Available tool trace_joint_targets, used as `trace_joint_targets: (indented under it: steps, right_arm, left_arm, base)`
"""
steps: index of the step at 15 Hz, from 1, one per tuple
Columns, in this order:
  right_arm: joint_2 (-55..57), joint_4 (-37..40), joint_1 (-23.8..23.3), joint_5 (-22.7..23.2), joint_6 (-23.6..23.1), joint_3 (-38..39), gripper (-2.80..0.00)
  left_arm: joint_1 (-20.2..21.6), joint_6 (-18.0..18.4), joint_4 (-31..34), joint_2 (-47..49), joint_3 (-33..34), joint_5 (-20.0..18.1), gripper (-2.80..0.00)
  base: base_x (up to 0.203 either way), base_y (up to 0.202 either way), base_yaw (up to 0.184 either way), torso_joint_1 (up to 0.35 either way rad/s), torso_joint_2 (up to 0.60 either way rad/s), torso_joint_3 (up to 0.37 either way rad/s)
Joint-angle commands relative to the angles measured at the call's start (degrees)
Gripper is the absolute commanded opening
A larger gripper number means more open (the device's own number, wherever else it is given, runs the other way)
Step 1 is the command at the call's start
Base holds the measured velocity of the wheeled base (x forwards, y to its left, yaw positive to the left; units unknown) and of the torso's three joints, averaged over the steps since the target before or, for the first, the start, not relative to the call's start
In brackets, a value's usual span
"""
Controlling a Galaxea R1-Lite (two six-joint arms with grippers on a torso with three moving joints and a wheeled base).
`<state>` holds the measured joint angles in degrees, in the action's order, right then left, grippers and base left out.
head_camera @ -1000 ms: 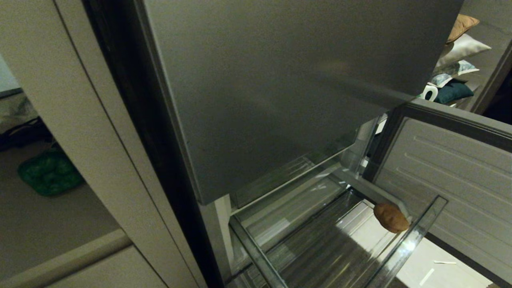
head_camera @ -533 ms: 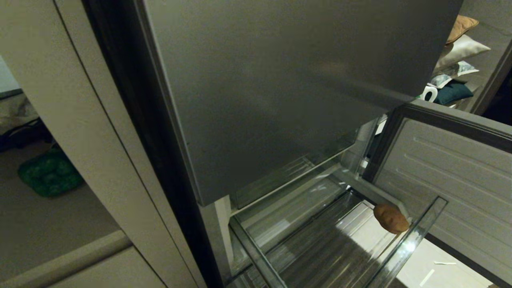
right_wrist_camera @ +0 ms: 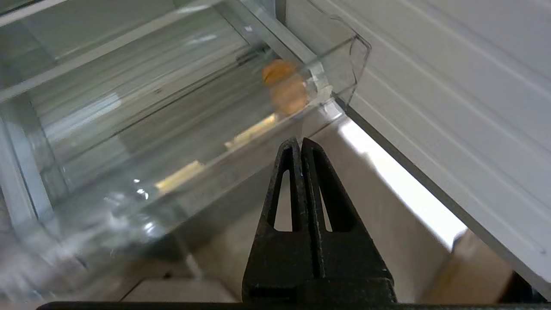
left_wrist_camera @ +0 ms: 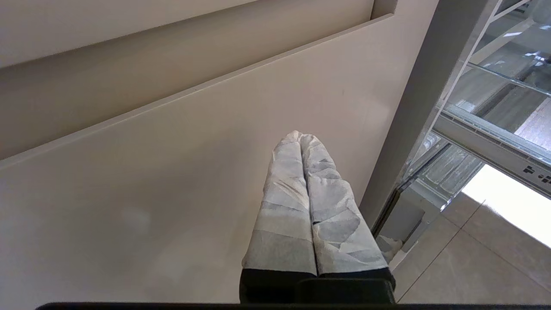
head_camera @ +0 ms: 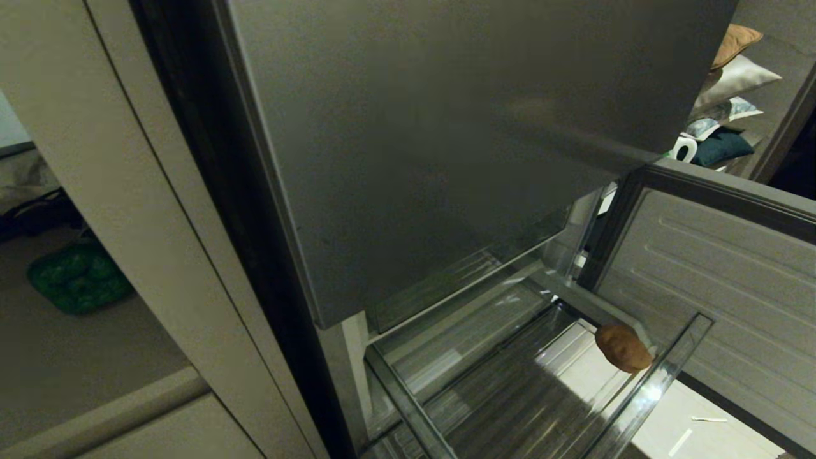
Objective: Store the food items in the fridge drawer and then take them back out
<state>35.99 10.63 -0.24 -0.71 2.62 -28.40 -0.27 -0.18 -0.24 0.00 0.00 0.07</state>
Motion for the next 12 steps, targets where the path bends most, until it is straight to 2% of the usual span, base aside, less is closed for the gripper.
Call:
trace_joint_targets:
  steps: [1,5,12]
  right_arm:
    - [21.8,-0.2,-0.1,-0.2,0.8,-9.0,-2.8]
    - [37.2,-0.7,0.0,-1.3,-0.3,-20.9,-2.8]
    - [51.9,-0.5,0.0,-1.3,-1.2,-21.4,-2.8]
  left_arm:
    - [0.0,0.0,0.0,0.1,0.0,0.0,-2.8]
    - [0.0,0.0,0.0,0.1,0.0,0.0,-2.8]
    - [0.0,0.0,0.0,0.1,0.0,0.0,-2.8]
  base:
    - [0.0,0.0,0.0,0.0,0.0,0.0]
    - [0.0,0.0,0.0,0.0,0.0,0.0]
    - [0.0,0.0,0.0,0.0,0.0,0.0]
